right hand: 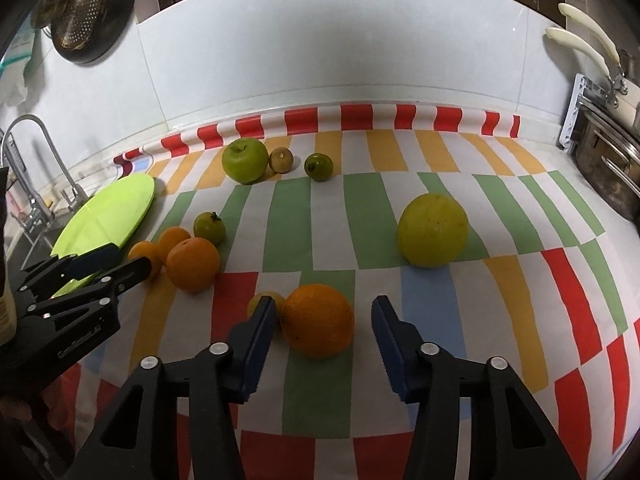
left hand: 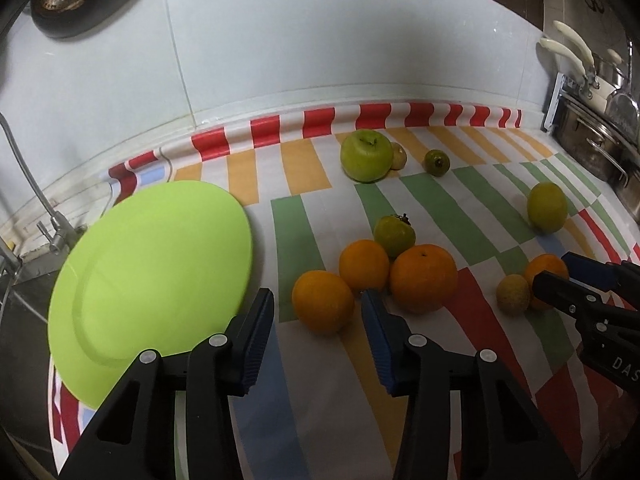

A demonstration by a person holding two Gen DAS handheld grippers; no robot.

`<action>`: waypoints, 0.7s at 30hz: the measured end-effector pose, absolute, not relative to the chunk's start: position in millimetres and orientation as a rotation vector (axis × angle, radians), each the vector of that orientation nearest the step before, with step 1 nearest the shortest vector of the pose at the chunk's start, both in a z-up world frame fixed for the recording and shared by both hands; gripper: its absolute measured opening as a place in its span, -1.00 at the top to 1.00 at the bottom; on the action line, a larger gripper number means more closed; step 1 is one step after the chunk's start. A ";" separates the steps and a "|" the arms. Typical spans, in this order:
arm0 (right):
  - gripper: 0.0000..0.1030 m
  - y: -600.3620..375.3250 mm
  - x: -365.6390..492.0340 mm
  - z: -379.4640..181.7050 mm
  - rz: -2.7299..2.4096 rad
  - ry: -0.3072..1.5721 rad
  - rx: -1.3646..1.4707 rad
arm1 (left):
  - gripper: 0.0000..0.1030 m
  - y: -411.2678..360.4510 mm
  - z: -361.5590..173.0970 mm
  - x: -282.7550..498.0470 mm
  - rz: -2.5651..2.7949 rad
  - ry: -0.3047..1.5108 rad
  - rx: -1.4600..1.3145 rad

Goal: Organize fruits
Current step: 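Move the left tool to a small tangerine while the right tool reaches a large orange, then close the left tool on the tangerine while the right tool grips and lifts the orange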

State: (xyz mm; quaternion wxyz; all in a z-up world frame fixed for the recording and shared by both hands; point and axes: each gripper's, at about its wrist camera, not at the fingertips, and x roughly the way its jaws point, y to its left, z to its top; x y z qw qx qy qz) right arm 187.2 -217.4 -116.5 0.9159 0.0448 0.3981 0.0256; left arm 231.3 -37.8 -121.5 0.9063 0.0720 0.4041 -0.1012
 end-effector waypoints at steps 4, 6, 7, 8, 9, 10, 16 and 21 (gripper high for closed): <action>0.09 -216.8 187.9 -118.8 0.054 0.828 0.098 | 0.24 -38.0 -125.7 236.1 -0.215 0.851 0.139; 0.09 -215.8 188.6 -119.4 0.055 0.830 0.095 | 0.27 -37.8 -126.7 237.7 -0.216 0.857 0.131; 0.09 -215.7 189.0 -119.9 0.054 0.833 0.094 | 0.31 -37.8 -126.8 238.4 -0.219 0.858 0.128; 0.10 -215.7 189.2 -120.4 0.053 0.834 0.096 | 0.32 -38.0 -126.8 239.0 -0.222 0.858 0.126; 0.10 -216.1 189.4 -120.5 0.053 0.834 0.101 | 0.32 -38.4 -126.7 239.7 -0.222 0.859 0.126; 0.13 -216.1 189.6 -120.2 0.052 0.834 0.103 | 0.33 -38.8 -126.7 240.0 -0.221 0.859 0.126; 0.20 -214.5 189.6 -117.1 0.057 0.827 0.097 | 0.33 -37.3 -122.1 235.3 -0.218 0.849 0.123; 0.20 -213.0 185.9 -109.3 0.073 0.805 0.091 | 0.33 -35.2 -110.9 225.3 -0.221 0.831 0.116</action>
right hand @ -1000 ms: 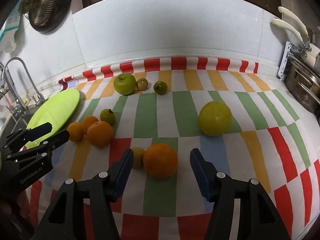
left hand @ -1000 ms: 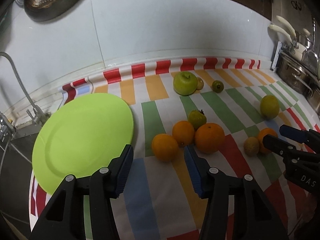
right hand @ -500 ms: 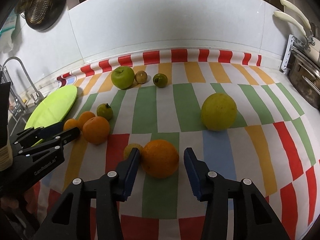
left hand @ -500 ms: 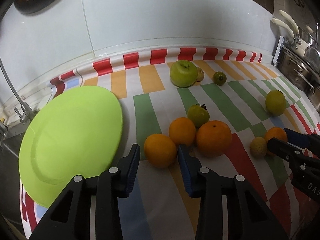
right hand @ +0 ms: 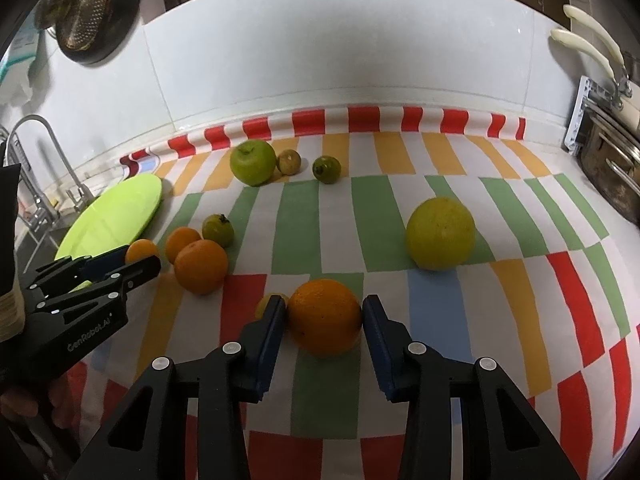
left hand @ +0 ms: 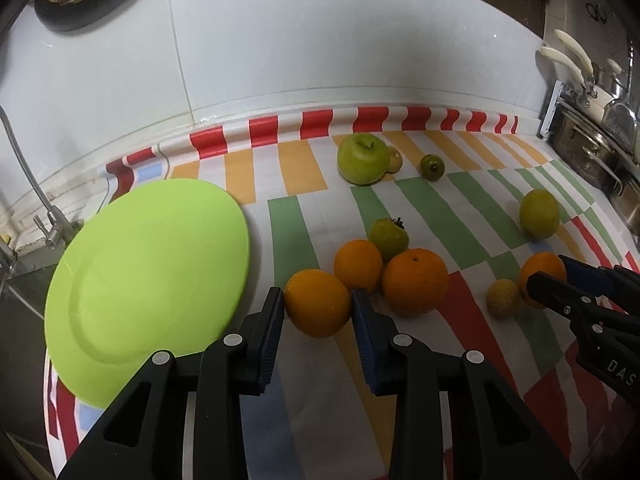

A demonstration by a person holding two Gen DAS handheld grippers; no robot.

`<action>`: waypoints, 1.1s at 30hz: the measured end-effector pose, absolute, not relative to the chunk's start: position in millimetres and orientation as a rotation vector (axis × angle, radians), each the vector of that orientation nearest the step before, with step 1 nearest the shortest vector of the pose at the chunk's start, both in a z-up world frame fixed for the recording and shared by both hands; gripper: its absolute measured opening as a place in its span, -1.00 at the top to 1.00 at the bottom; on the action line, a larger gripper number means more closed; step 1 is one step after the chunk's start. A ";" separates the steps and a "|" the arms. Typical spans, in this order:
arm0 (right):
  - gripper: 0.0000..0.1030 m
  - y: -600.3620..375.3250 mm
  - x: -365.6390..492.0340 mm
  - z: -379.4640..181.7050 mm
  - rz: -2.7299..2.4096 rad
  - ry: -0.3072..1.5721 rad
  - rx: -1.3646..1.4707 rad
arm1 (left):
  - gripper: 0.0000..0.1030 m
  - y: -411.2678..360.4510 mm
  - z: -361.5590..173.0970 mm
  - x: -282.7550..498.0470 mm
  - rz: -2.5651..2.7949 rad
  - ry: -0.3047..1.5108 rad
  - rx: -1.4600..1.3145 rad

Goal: Organize fruits
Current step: 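Close the left tool on the tangerine while the right tool grips and lifts the orange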

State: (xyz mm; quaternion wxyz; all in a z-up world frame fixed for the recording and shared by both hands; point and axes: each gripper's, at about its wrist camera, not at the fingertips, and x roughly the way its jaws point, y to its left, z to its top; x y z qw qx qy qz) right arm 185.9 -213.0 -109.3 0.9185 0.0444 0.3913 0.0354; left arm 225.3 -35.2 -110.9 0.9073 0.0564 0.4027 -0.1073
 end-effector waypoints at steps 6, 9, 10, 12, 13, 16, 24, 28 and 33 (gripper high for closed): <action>0.20 -208.2 177.6 -96.0 0.094 0.768 0.073 | 0.33 -29.0 -95.6 210.3 -0.215 0.805 0.106; 0.20 -204.8 172.0 -88.2 0.109 0.747 0.062 | 0.33 -25.6 -86.6 201.3 -0.211 0.788 0.100; 0.20 -203.8 170.2 -86.2 0.114 0.742 0.058 | 0.33 -24.5 -83.9 198.6 -0.208 0.782 0.099; 0.20 -200.9 165.9 -80.9 0.126 0.728 0.051 | 0.33 -21.5 -77.2 191.5 -0.204 0.767 0.095; 0.20 -199.9 164.0 -78.8 0.131 0.723 0.048 | 0.33 -19.9 -74.5 188.5 -0.201 0.761 0.093; 0.20 -195.3 158.3 -71.8 0.147 0.707 0.038 | 0.33 -15.0 -66.9 180.4 -0.191 0.744 0.085; 0.20 -176.1 145.4 -53.5 0.201 0.655 0.008 | 0.33 4.3 -48.7 160.5 -0.153 0.695 0.067; 0.20 -164.3 140.6 -43.8 0.236 0.627 0.000 | 0.33 15.9 -40.1 153.3 -0.137 0.674 0.059; 0.20 -144.1 138.7 -32.2 0.279 0.596 -0.012 | 0.33 33.7 -31.8 145.8 -0.118 0.658 0.052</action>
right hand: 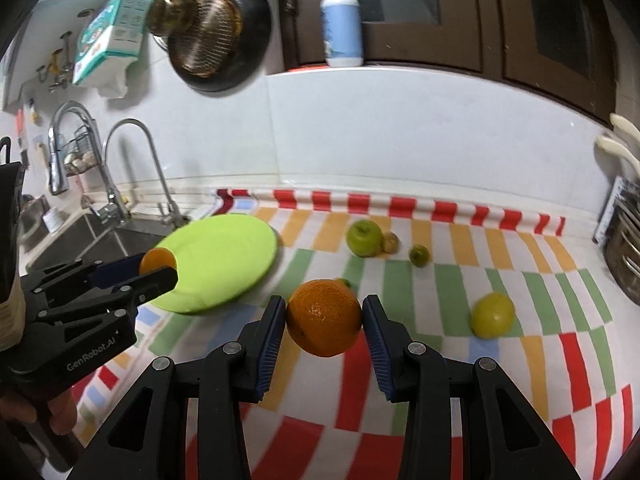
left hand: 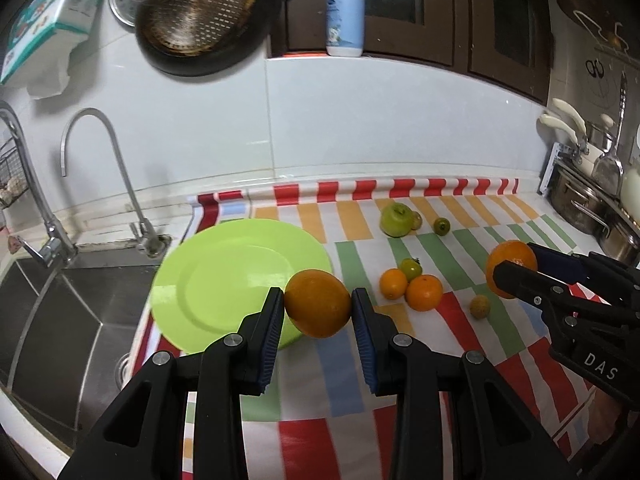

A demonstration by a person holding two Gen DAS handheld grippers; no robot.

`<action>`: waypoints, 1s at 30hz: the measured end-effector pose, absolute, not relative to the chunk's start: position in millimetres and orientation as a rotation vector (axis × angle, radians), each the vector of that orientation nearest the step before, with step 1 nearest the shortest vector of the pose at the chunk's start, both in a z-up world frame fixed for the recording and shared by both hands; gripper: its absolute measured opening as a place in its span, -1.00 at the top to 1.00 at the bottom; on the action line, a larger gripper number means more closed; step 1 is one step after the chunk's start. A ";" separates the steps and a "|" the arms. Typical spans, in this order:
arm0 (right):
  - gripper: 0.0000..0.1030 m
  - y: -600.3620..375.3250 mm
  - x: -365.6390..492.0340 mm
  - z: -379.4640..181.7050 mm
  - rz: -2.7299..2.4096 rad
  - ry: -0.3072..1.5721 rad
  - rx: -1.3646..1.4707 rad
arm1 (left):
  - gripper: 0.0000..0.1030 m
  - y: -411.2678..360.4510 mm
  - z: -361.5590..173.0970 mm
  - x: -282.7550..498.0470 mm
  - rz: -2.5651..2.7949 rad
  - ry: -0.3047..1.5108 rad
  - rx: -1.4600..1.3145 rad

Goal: Organize fruits
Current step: 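Close the left tool on the tangerine while the right tool grips and lifts the orange, then carry both fruits over the green plate and open both tools to release them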

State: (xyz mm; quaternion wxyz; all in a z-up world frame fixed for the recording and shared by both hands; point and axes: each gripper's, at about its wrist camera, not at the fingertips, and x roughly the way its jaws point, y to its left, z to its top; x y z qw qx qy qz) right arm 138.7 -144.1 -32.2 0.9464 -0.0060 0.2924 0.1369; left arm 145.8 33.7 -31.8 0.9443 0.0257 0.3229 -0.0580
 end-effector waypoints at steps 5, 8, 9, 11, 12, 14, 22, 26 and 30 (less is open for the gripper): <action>0.20 -123.6 139.3 -25.0 0.313 0.572 -0.028 | 0.33 50.2 -25.3 142.9 -0.103 0.639 0.067; 0.20 -111.1 142.6 -20.8 0.337 0.563 -0.026 | 0.33 61.8 -21.9 143.6 -0.093 0.627 0.069; 0.20 -106.9 144.0 -19.2 0.343 0.557 -0.026 | 0.33 64.6 -20.8 144.9 -0.091 0.625 0.069; 0.20 -97.4 149.0 -16.1 0.355 0.545 -0.034 | 0.33 72.0 -18.9 148.6 -0.088 0.618 0.069; 0.20 -91.3 152.3 -14.1 0.362 0.538 -0.035 | 0.33 76.7 -17.7 151.3 -0.086 0.614 0.070; 0.20 -82.6 157.8 -11.6 0.378 0.533 -0.033 | 0.33 83.1 -16.3 155.0 -0.085 0.608 0.070; 0.20 -39.9 192.1 -12.8 0.421 0.541 -0.035 | 0.33 113.1 -20.0 185.1 -0.081 0.607 0.067; 0.20 -23.4 211.0 -18.8 0.422 0.553 -0.046 | 0.33 127.1 -28.7 205.7 -0.070 0.623 0.064; 0.20 -9.1 235.5 -26.6 0.424 0.572 -0.053 | 0.33 137.5 -40.6 226.9 -0.062 0.642 0.064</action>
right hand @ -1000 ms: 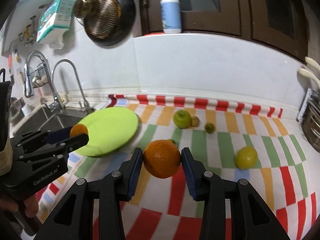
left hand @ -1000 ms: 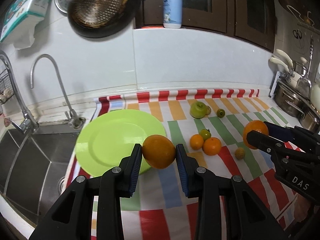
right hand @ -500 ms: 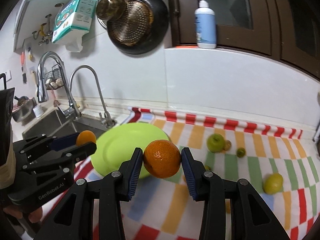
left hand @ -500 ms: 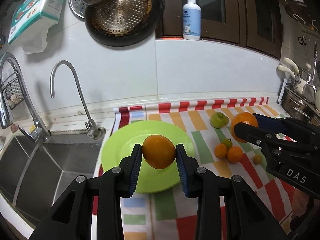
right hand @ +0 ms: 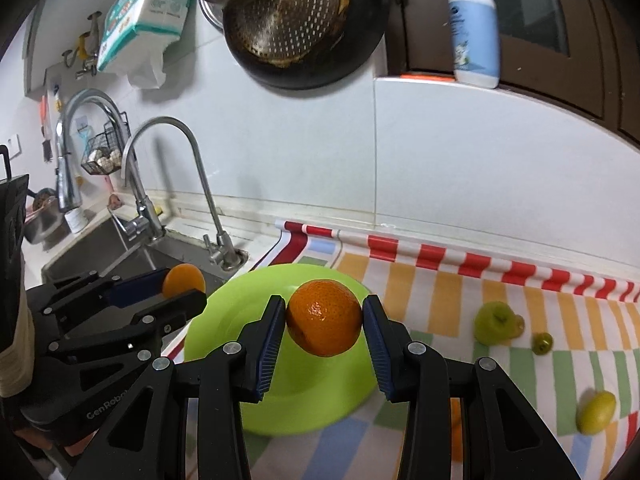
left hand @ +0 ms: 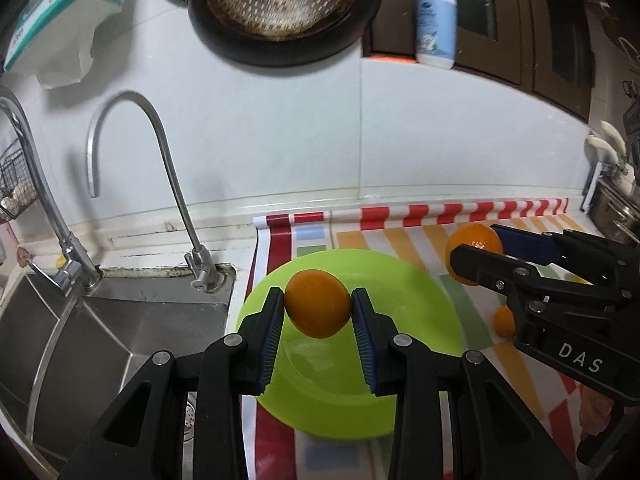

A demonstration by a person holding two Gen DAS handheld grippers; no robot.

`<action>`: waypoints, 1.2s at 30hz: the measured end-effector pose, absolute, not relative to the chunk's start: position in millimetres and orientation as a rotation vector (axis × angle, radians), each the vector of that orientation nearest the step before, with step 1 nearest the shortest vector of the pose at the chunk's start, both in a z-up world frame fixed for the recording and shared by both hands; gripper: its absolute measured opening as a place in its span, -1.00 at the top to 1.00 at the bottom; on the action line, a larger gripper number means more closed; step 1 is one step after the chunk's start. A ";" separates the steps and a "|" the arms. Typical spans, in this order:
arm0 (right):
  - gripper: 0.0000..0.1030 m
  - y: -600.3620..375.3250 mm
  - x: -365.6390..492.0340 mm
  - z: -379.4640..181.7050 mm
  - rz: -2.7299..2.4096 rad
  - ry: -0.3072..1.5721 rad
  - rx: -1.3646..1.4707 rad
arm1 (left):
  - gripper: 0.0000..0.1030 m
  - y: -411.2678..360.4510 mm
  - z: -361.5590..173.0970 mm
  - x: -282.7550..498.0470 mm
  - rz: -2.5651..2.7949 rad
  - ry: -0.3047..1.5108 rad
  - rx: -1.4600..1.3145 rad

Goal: Organize fruits
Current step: 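Carry both fruits over the green plate and open both tools to release them, then withdraw both open tools from the plate toward the remaining fruits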

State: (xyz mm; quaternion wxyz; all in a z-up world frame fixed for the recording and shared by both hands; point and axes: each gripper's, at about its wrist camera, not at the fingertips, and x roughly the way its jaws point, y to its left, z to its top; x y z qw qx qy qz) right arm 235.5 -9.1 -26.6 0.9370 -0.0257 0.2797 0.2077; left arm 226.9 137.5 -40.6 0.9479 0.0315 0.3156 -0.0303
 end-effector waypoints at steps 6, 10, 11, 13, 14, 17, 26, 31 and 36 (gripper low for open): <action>0.20 8.3 272.5 -51.3 0.428 0.641 -0.057 | 0.33 148.8 -65.1 258.6 -0.071 0.696 0.051; 0.20 16.3 289.7 -70.5 0.429 0.697 -0.062 | 0.33 151.5 -82.7 274.7 -0.071 0.731 0.053; 0.20 17.5 293.3 -75.1 0.429 0.708 -0.062 | 0.33 152.2 -86.7 277.7 -0.070 0.740 0.053; 0.20 19.7 299.5 -82.0 0.427 0.723 -0.066 | 0.33 152.9 -93.7 283.7 -0.077 0.755 0.049; 0.20 20.3 302.7 -84.7 0.424 0.728 -0.066 | 0.33 152.8 -96.4 286.0 -0.077 0.761 0.050; 0.20 21.3 310.7 -89.5 0.423 0.737 -0.067 | 0.33 154.4 -103.6 294.6 -0.080 0.772 0.045; 0.18 22.6 324.1 -96.9 0.415 0.755 -0.049 | 0.15 157.7 -104.1 299.4 -0.068 0.764 0.033; 0.12 16.0 313.0 -86.7 0.402 0.720 -0.039 | 0.11 156.7 -93.5 287.1 -0.049 0.747 0.048; 0.12 5.3 295.6 -73.8 0.400 0.691 -0.036 | 0.06 152.8 -80.0 270.4 -0.049 0.730 0.053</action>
